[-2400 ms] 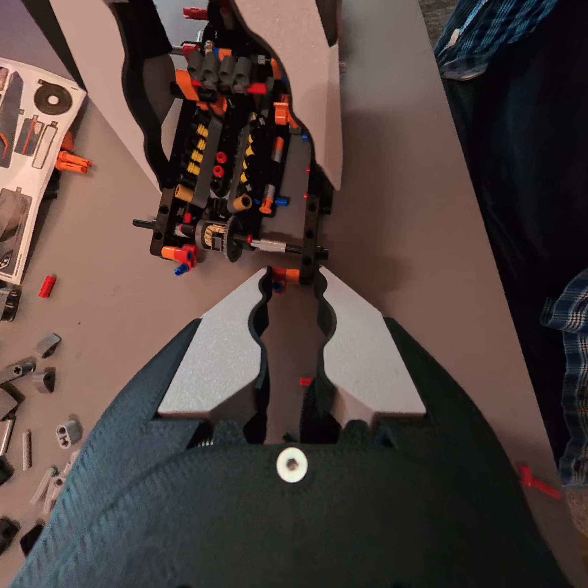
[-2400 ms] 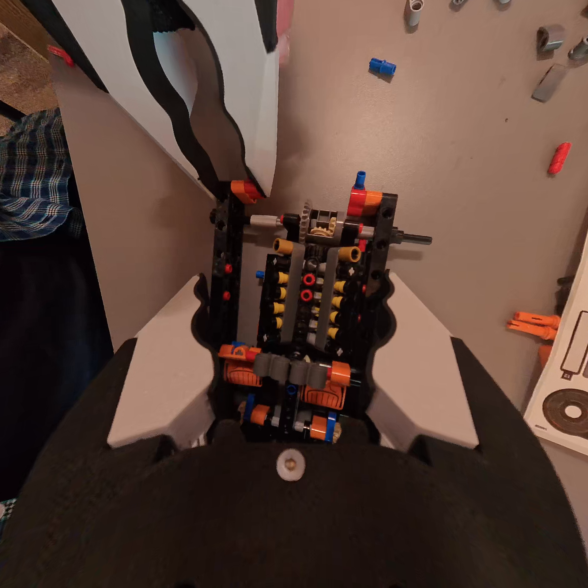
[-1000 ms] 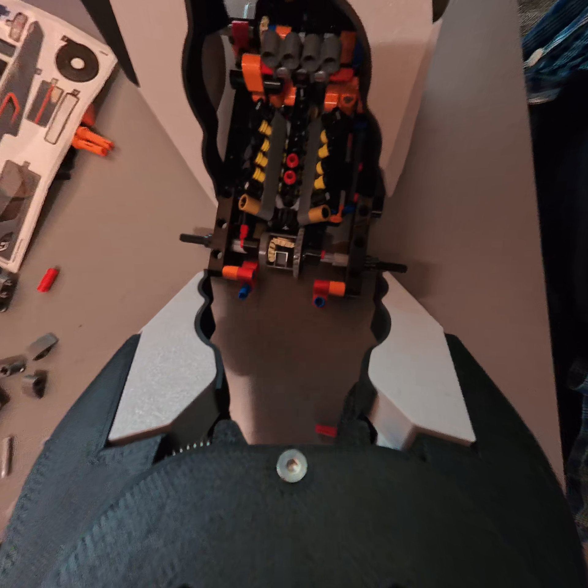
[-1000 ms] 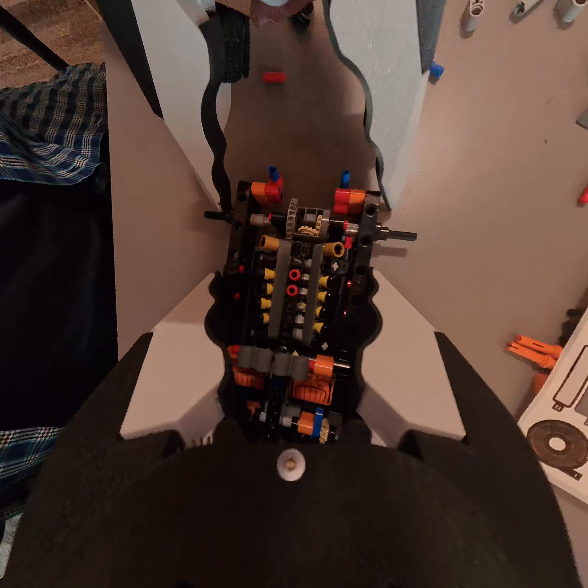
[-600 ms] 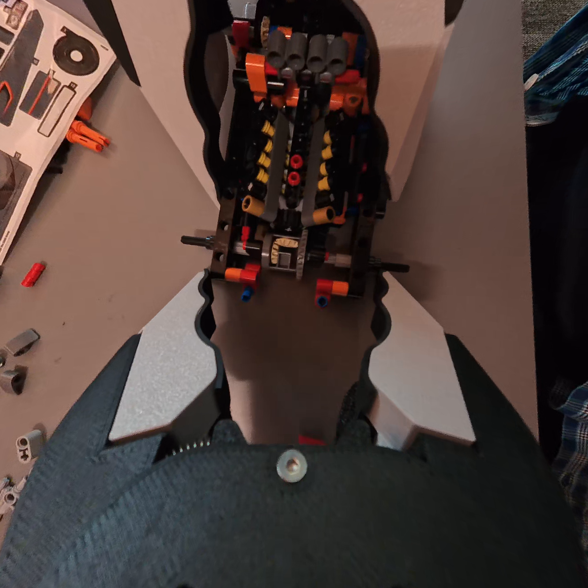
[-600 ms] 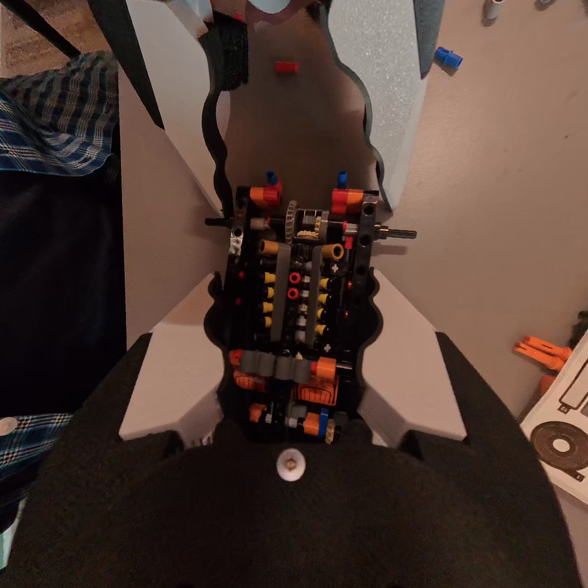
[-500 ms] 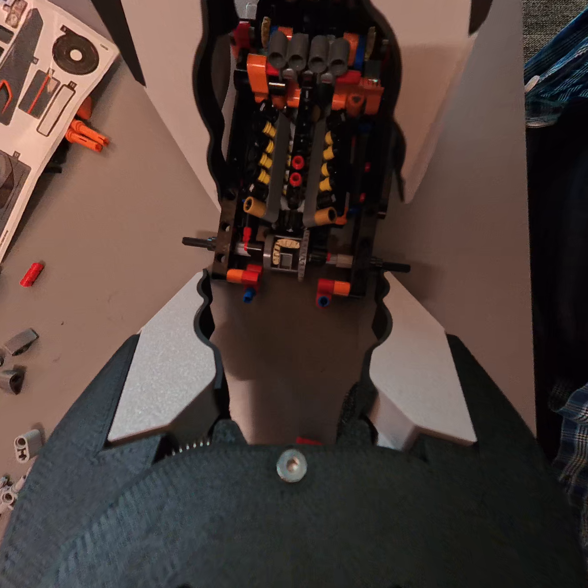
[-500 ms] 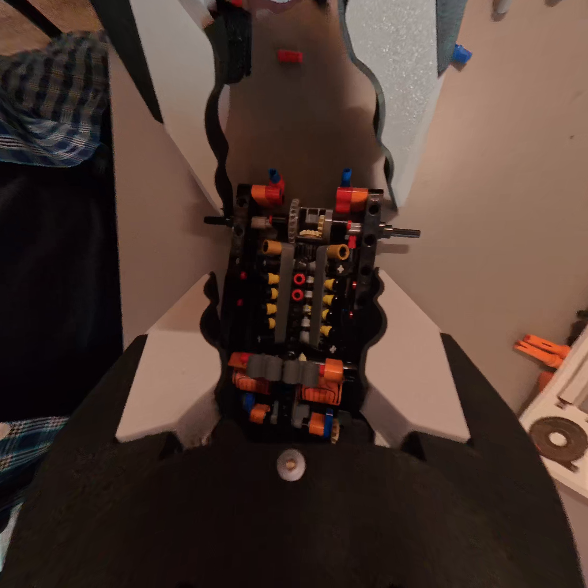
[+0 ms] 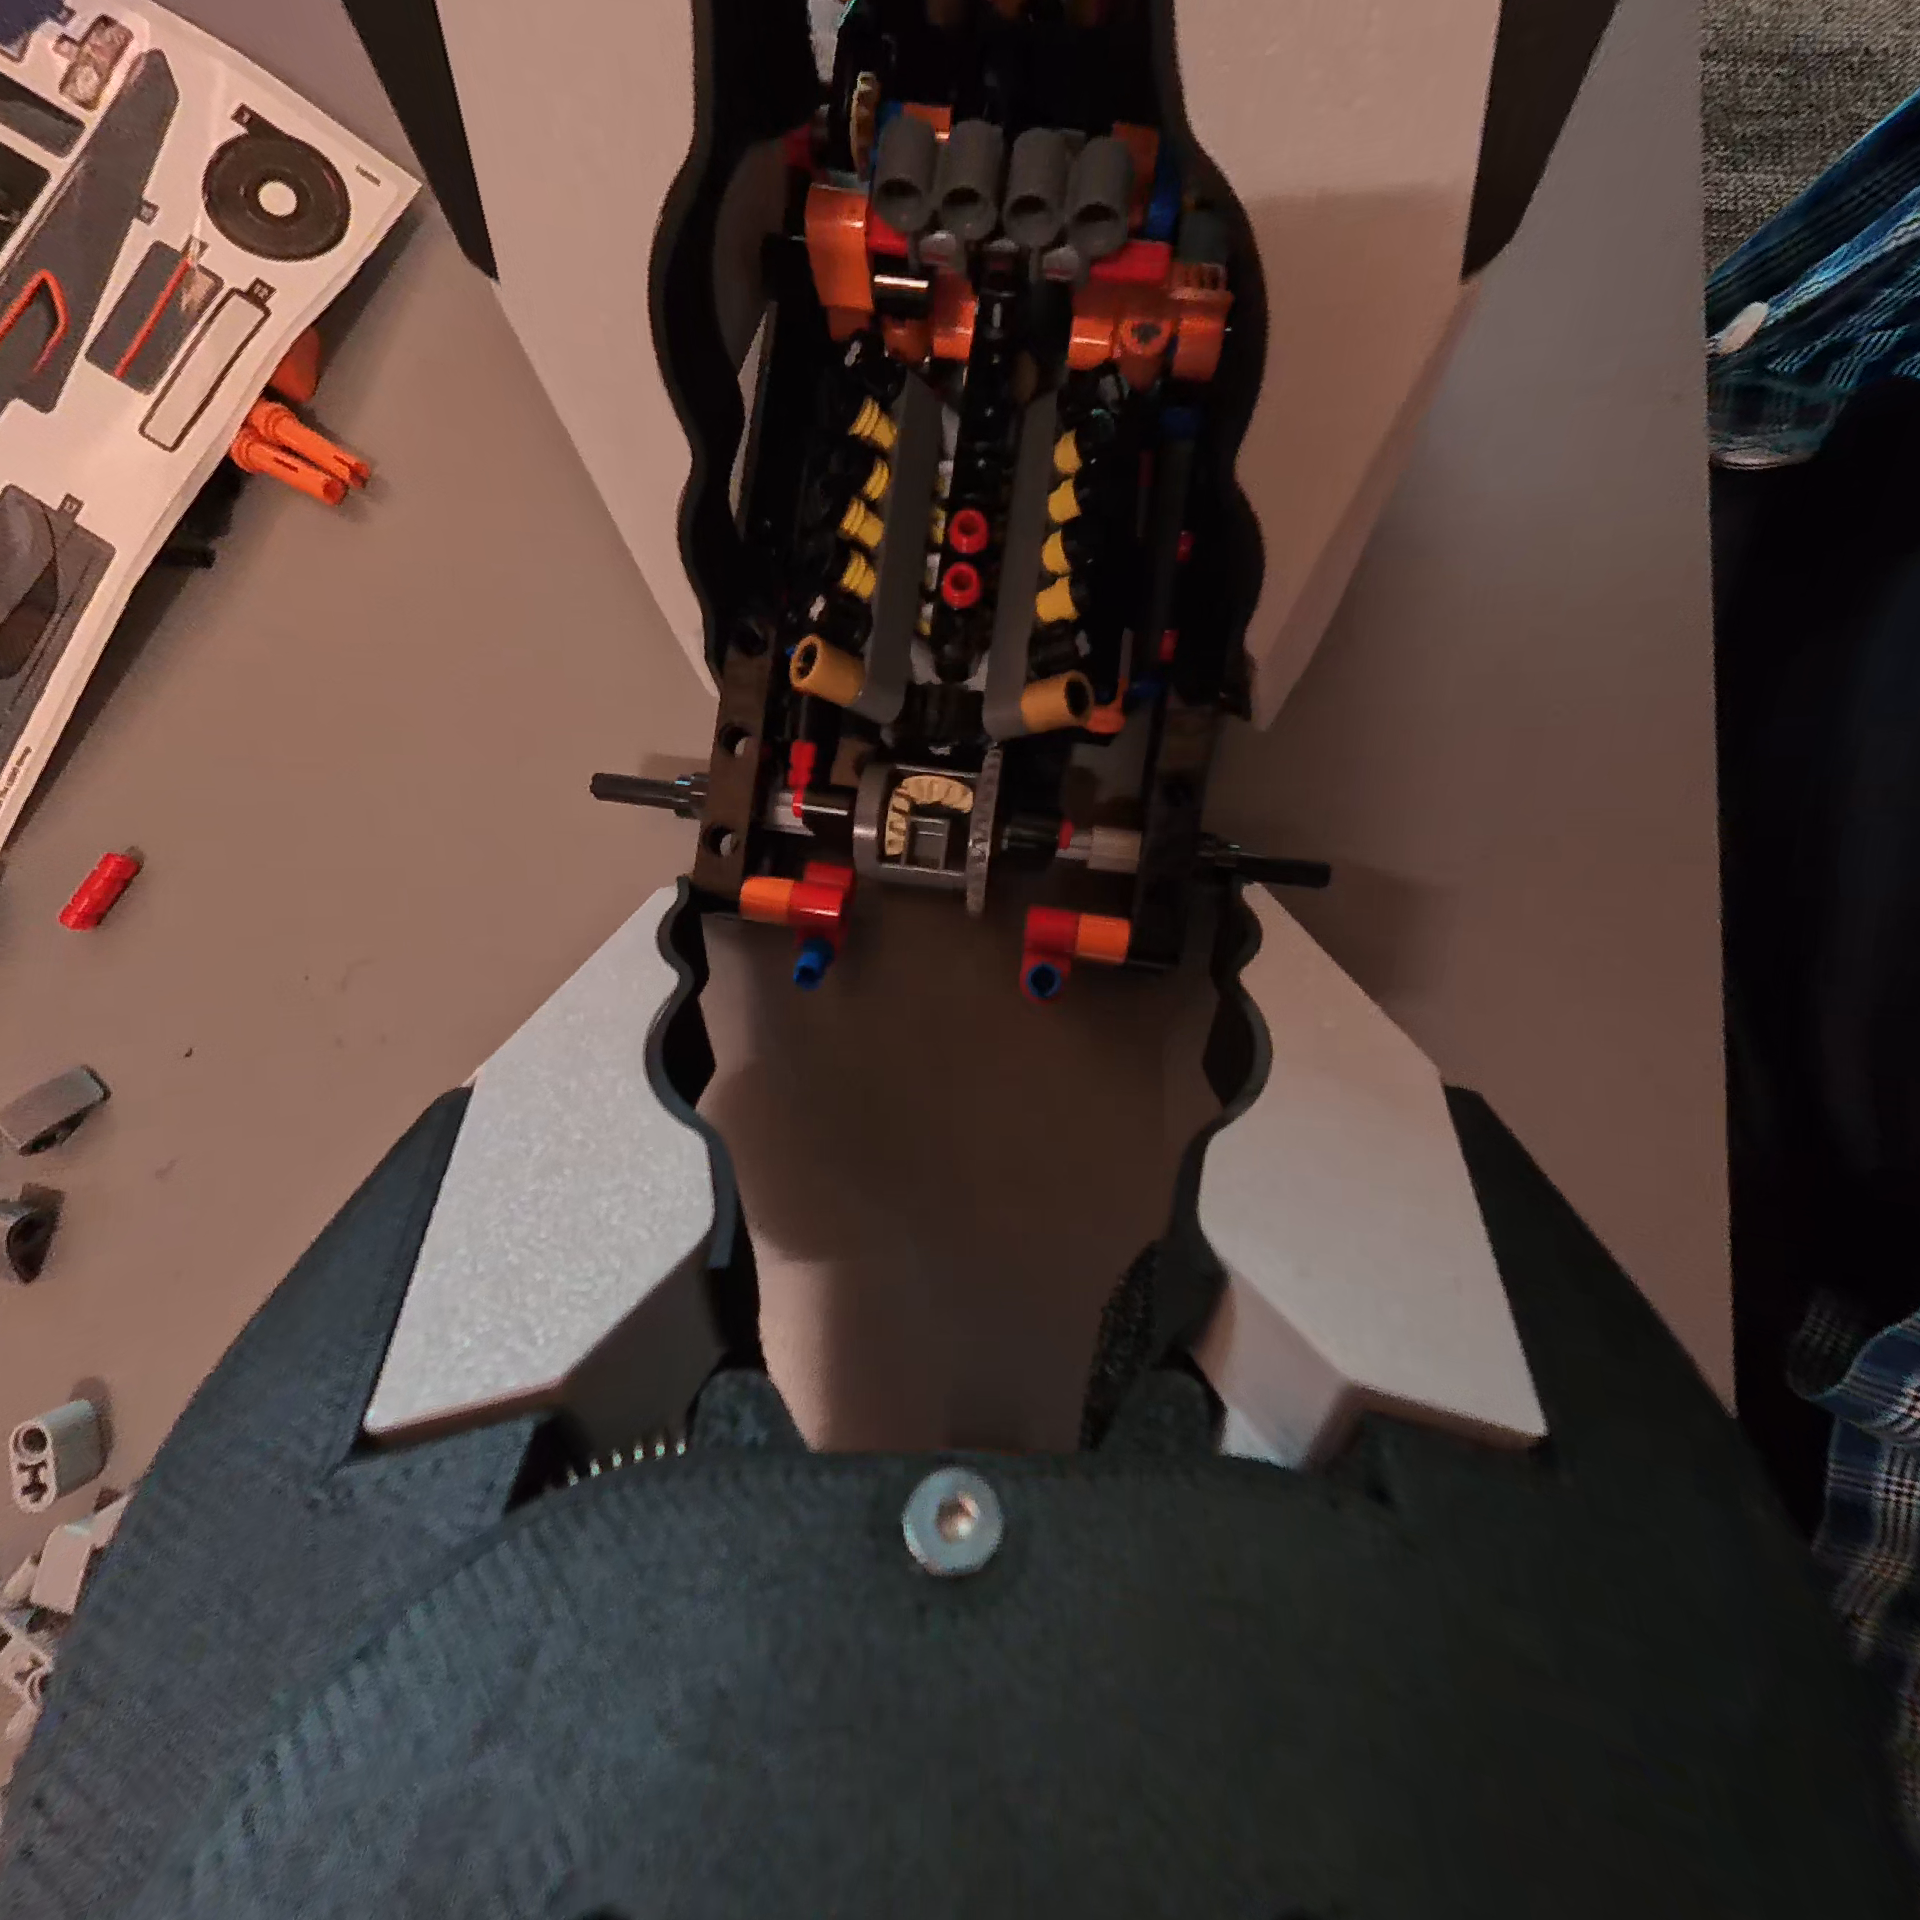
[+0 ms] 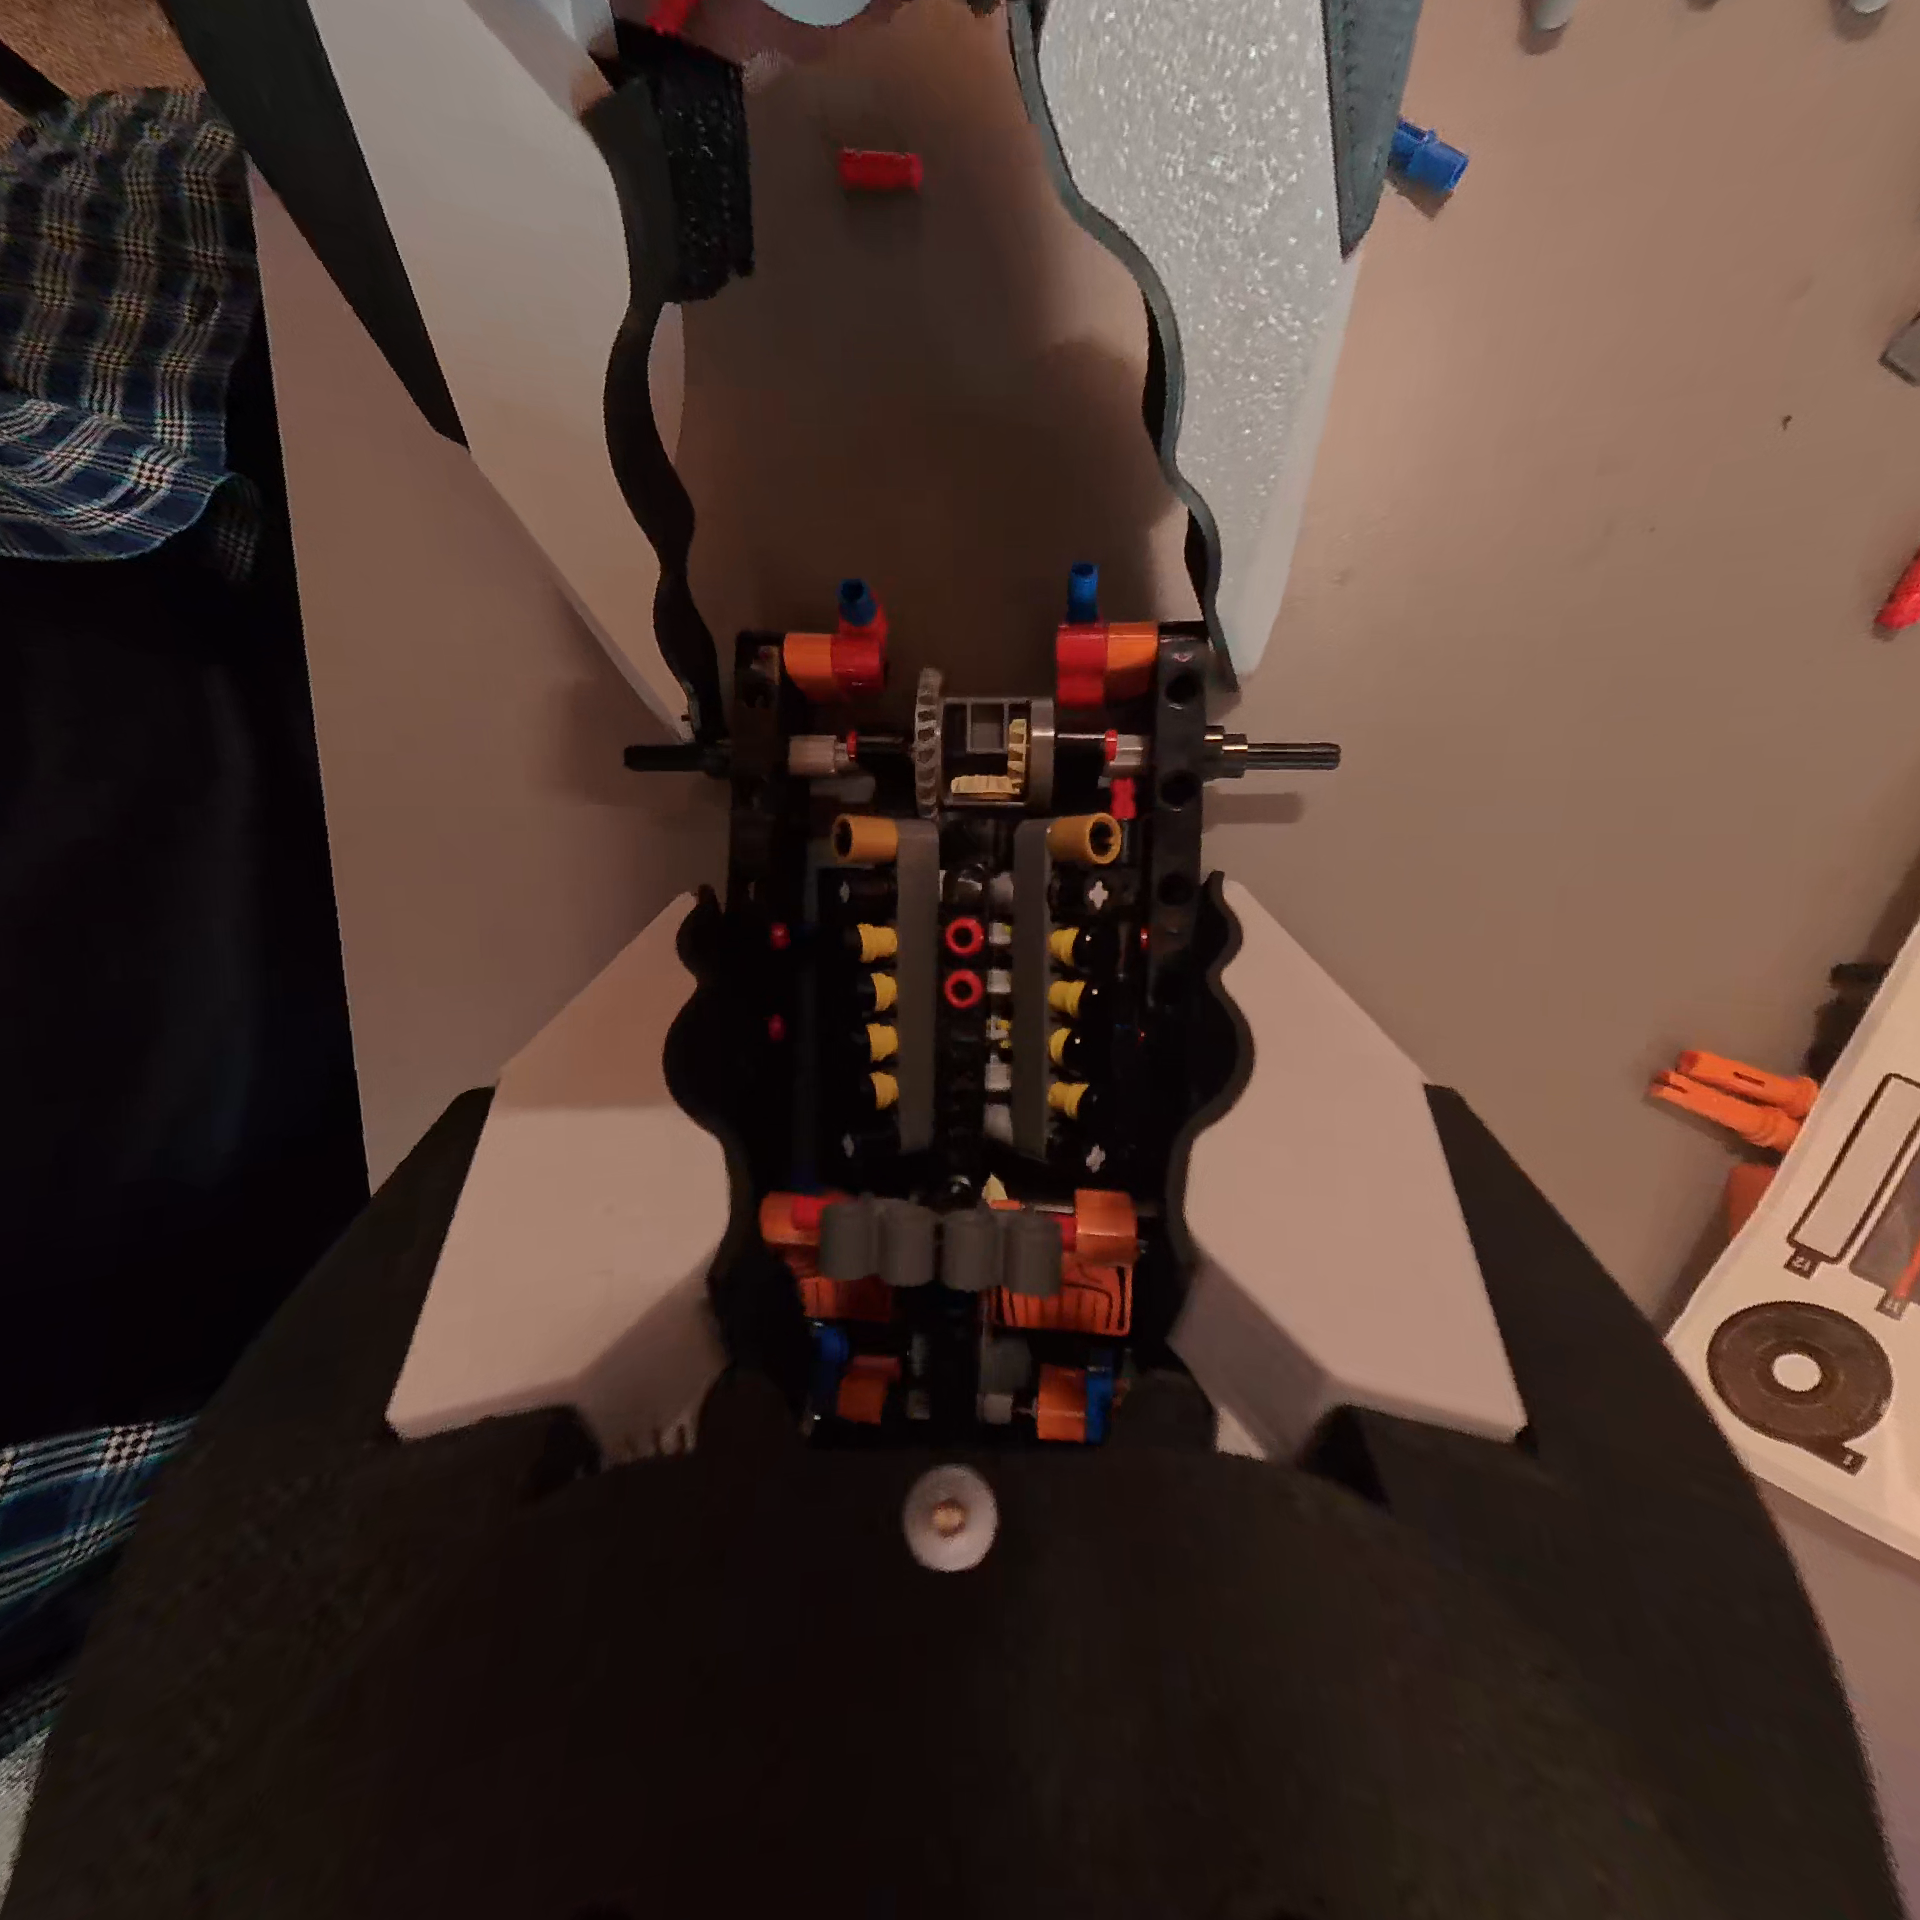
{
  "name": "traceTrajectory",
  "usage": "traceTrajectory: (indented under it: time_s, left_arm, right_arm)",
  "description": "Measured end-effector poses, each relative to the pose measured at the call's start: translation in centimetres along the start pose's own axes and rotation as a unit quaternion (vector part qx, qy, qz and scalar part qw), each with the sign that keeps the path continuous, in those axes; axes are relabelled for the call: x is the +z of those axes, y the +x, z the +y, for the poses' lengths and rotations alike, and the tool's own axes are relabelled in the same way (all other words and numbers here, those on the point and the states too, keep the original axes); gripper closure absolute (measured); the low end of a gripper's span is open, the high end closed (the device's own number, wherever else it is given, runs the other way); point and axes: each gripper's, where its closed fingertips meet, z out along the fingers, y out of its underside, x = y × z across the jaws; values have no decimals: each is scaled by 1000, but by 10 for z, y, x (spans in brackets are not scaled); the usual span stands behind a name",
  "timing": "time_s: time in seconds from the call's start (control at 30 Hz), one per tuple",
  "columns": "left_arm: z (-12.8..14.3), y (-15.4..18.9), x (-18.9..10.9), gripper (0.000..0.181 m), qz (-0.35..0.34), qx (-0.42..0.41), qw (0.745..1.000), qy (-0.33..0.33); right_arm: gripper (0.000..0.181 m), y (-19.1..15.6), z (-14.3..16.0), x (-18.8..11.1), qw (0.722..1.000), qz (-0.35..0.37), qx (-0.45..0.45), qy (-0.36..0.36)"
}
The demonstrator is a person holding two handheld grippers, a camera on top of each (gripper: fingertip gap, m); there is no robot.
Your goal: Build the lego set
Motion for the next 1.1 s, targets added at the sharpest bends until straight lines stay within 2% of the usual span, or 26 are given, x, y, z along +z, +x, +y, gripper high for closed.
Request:
traceTrajectory:
  time_s: [0.1, 0.2, 0.27, 0.43, 0.57, 0.7, 0.8, 0.93, 1.1]
  left_arm:
    - [0, 0, -1, 83, 6, -3, 1000, -3]
    - [1, -1, -1, 82, 5, -2, 1000, -1]
    - [3, -5, 0, 73, -2, -7, 1000, -9]
    - [1, -9, 1, 70, -4, 1, 1000, -14]
    - [-3, -13, 4, 65, -2, 14, 1000, -22]
    - [-4, -15, 6, 70, 18, 23, 999, -25]
    - [-6, -23, 3, 86, 10, 28, 999, -24]
    - [-9, -20, 7, 84, 18, 28, 999, -23]
    - [-10, -16, 5, 84, -2, 36, 999, -19]
  right_arm:
    - [87, -2, 1, -1, 1000, -7, 3, 3]
    - [82, 0, 9, -8, 1000, 10, 6, -10]
    - [80, 2, 16, -12, 999, 24, 8, -23]
    - [73, 3, 32, -24, 998, 43, 33, -40]
    - [76, 5, 46, -25, 996, 52, 53, -48]
    - [84, 7, 45, -26, 996, 52, 58, -33]
    - [85, 6, 45, -26, 997, 48, 55, -24]
    - [83, 5, 46, -25, 997, 49, 50, -21]
    - [84, 2, 45, -25, 997, 52, 47, -10]
